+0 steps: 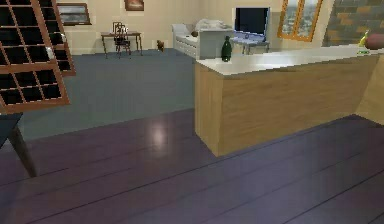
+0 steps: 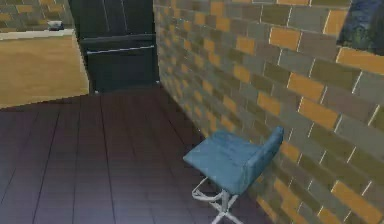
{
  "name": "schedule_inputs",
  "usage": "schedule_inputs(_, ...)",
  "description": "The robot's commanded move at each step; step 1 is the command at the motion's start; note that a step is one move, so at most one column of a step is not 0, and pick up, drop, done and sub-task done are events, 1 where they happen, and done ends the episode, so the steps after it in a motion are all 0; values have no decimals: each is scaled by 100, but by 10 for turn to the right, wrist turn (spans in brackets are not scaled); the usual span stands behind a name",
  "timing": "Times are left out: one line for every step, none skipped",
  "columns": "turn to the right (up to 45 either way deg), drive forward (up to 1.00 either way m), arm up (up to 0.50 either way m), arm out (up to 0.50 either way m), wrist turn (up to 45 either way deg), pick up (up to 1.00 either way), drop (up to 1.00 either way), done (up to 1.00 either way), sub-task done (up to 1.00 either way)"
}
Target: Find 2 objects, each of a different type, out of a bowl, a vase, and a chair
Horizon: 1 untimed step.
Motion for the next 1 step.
schedule_inputs(-270,0,0,0,0,0,0,0,0)
